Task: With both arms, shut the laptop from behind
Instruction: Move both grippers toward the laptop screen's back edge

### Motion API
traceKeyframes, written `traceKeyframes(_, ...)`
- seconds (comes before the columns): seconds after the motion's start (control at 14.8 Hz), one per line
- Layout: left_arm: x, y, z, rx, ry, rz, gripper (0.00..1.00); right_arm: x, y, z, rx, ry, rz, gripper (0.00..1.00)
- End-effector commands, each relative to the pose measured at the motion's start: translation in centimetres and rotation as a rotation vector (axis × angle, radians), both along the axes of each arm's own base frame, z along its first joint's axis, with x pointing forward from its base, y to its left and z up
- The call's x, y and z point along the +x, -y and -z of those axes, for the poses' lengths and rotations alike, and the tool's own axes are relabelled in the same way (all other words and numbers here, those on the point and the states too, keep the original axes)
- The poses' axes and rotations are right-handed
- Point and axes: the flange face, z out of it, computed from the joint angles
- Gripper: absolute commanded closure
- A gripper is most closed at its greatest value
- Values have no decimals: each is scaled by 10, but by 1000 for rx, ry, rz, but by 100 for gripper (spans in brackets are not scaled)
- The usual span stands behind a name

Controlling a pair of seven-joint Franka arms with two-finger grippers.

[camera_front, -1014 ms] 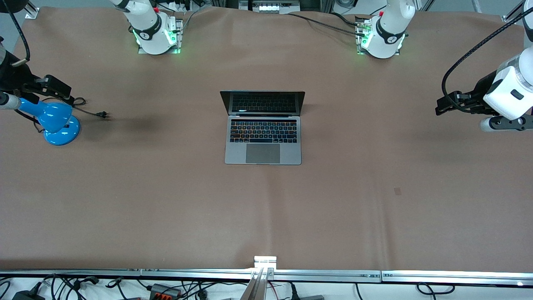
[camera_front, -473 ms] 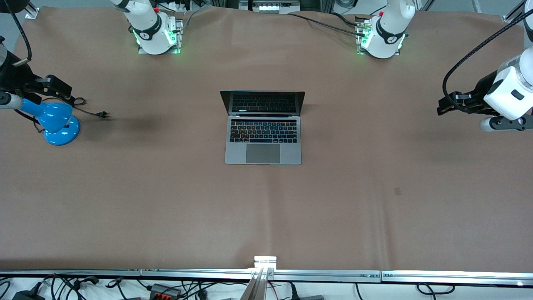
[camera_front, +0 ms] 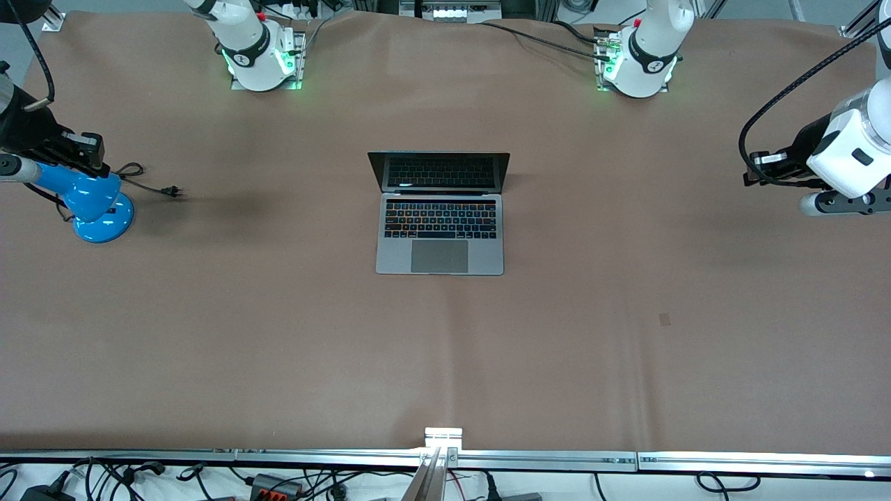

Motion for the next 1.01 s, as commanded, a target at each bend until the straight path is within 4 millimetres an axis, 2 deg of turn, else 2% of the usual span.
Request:
traceKeyframes(0.0,-11,-2,-5,5,-23,23,99,-7,-7,11,94,-45,16,100)
traceKeyframes(0.2,-15,6,-2,-38,-63,29,99,-8,-21,35,159,-169,76,100)
traceKeyframes(0.34,-16,18,1,-78,-80,44,99,-11,-67,60,251,-295,8,100)
traceKeyframes(0.41,-16,31,4,-82,-84,64,99,-11,-98,72,252,-328,-55,100)
traceKeyframes(0.54,-15,80,26,-125,-128,137,99,-23,-163,94,303,-409,-129,100)
traceKeyframes(0.61,-13,96,37,-179,-149,148,99,-32,-186,110,351,-455,-142,100)
traceKeyframes(0.74,-17,131,74,-261,-221,175,99,-51,-219,150,431,-507,-127,100)
traceKeyframes(0.88,-49,187,125,-272,-227,218,99,-73,-250,180,435,-533,-145,100)
traceKeyframes(0.95,-67,204,146,-261,-210,216,99,-86,-266,188,435,-547,-165,100)
